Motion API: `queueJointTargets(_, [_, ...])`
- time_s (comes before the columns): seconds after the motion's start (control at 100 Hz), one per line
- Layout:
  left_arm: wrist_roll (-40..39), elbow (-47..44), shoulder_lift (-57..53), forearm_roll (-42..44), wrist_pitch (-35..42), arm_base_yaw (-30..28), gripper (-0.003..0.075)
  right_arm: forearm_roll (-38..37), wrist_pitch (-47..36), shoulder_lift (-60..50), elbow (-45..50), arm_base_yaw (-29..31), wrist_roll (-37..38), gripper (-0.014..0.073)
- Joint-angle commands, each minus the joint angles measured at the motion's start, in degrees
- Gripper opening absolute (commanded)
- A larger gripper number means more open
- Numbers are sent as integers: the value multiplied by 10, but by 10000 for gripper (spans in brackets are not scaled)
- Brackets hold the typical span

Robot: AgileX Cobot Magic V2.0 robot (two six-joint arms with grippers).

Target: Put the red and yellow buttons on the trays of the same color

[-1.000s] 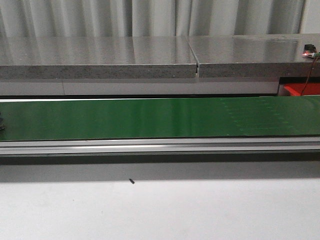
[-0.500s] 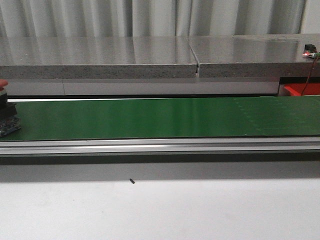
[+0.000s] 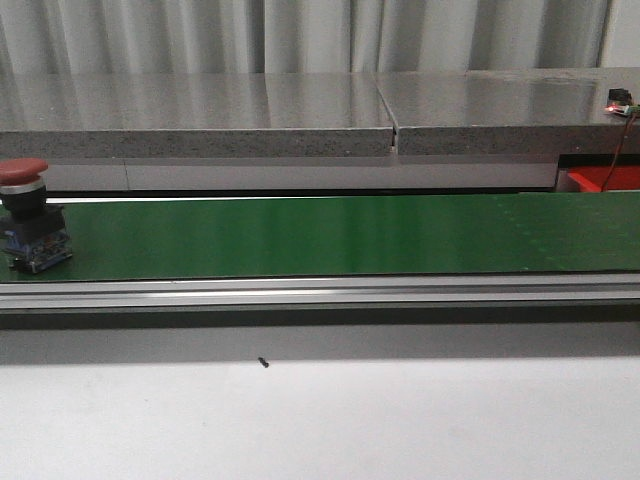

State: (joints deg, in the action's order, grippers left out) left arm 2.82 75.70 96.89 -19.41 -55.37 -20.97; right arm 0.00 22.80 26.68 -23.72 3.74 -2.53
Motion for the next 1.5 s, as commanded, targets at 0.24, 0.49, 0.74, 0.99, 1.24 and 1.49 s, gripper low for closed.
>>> queueJointTargets(0.24, [26,-2,-28,-27,16,11,458,0,-40,0,-15,1,-5,-67])
queueJointTargets(0.49, [35,-2,-77,-33,11,11,552,0,-40,0,-15,1,-5,-67])
queueJointTargets(0.74, [78,-15,-176,-31,3,24,182,0,-40,0,-15,1,-5,-67])
queueJointTargets(0.99, [78,-61,-282,-31,6,63,-20,0,-40,0,-15,1,-5,-67])
queueJointTargets(1.24, [107,-119,-358,-33,6,109,-20,0,-40,0,-15,1,-5,-67])
queueJointTargets(1.49, [102,-210,-432,-34,54,133,-20,0,-40,0,-15,1,-5,-67])
